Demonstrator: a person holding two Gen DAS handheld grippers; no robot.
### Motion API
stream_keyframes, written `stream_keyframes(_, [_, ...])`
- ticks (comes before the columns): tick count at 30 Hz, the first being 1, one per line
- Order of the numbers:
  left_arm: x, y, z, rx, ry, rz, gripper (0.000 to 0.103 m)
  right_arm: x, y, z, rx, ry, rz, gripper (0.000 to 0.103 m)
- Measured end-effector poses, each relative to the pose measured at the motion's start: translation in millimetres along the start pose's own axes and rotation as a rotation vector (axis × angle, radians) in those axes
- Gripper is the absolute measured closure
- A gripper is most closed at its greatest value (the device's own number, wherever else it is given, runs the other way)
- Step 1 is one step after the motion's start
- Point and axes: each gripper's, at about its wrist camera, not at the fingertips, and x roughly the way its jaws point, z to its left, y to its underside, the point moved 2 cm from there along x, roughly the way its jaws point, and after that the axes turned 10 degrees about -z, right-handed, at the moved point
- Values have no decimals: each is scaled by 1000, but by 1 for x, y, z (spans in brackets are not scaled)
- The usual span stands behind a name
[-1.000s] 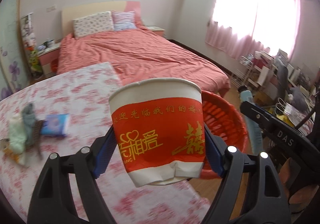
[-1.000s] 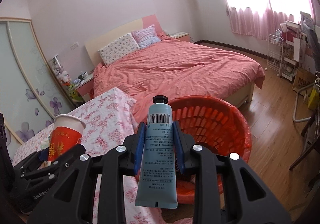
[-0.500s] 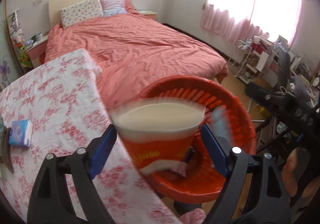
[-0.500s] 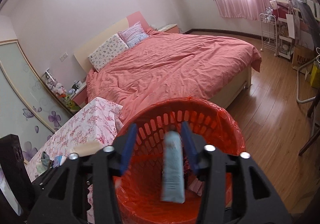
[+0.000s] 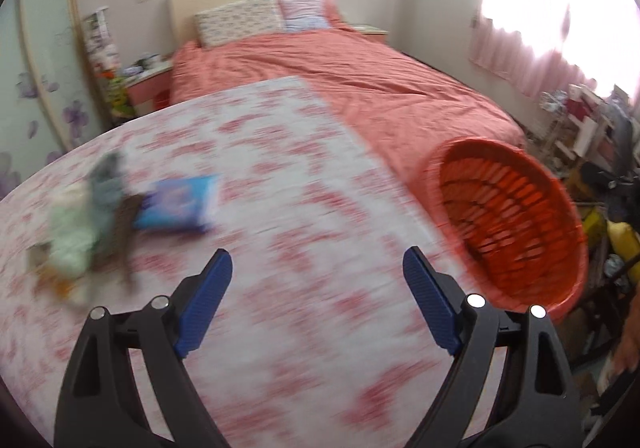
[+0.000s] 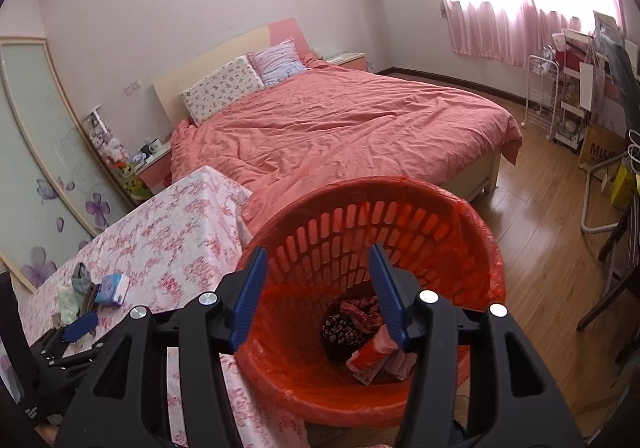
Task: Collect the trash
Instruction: 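Reach the left tool to the snack wrapper while the right tool reaches the blue tissue pack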
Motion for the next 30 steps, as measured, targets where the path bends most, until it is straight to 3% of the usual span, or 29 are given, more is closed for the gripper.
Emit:
stream_keyframes(7, [-27,29,93,-64,-174,4,18,4,32,61,-146,-58,47,49])
stream_keyframes(13, [-29,45,176,-193,-317,31,23,11,56,108,-222,-128,104,49])
stream_keyframes(23, [-2,48,219,-271,-378,105,28,16,81,165,-279,-202,162,49])
stream_keyframes(30, [-25,70,284,-358,-488,122,28,23,98,202,-334,-245,191,49])
